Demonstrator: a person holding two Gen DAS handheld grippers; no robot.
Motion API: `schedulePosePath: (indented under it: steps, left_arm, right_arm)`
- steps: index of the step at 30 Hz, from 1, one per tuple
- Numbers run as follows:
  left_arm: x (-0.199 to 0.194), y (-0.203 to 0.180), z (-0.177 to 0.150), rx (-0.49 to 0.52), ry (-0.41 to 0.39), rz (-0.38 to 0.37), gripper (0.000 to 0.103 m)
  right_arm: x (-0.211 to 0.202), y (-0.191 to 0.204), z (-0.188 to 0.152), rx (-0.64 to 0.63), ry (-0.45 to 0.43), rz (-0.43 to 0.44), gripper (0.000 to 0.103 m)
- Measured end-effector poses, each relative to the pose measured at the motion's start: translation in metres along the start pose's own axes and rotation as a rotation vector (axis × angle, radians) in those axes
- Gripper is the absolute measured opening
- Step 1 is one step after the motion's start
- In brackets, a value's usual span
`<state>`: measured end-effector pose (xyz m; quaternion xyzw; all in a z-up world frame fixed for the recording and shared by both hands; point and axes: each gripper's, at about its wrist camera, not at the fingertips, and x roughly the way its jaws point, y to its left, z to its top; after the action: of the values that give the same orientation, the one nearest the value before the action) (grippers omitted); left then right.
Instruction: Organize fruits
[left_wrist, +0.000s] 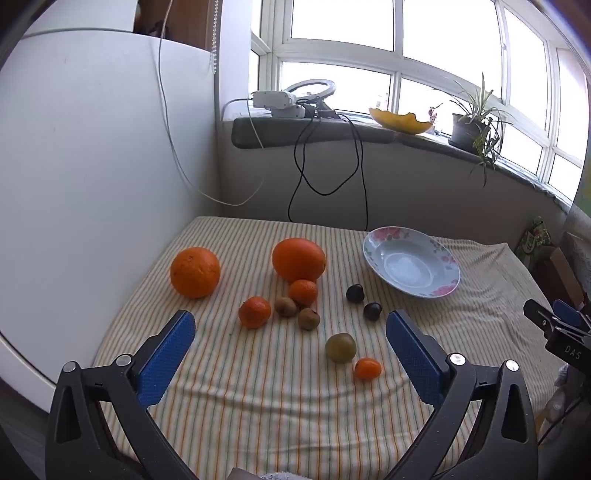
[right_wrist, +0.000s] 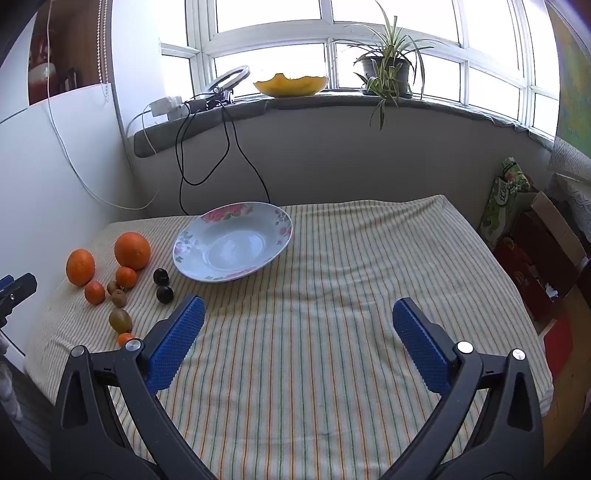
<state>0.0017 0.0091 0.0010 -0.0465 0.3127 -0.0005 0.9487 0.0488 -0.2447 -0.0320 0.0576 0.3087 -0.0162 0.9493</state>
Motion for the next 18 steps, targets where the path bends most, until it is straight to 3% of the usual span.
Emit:
schedulePosePath:
  steps: [18]
  left_arm:
    - [-0.008, -0.009, 0.000, 0.029, -0.014, 0.024, 0.102]
  right_arm:
    - [-0.002, 0.004, -0.003, -0.003, 0.002, 0.024, 0.103]
